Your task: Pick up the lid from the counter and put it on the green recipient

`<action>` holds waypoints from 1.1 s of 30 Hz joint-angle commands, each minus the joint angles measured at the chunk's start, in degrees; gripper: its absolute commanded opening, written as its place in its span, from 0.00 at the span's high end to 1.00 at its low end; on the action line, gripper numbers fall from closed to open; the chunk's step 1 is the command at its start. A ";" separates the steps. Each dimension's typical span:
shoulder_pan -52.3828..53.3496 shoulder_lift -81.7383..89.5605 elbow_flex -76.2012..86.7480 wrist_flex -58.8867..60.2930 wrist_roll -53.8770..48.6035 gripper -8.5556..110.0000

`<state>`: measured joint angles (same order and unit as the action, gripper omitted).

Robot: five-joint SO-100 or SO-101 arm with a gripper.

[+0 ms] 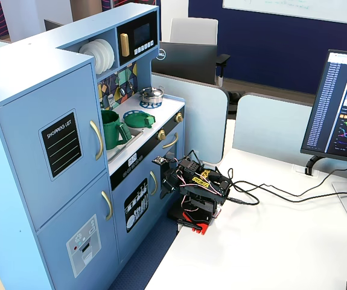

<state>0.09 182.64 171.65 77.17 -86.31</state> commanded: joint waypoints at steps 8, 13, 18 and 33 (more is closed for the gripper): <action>6.06 -0.53 0.09 10.63 -1.85 0.93; 8.44 -0.62 -0.35 2.46 1.05 0.93; 21.71 -8.70 -7.56 -31.29 -6.33 0.91; 37.00 -35.16 -31.73 -79.98 -6.06 0.60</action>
<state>35.86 149.77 147.83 -0.26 -93.25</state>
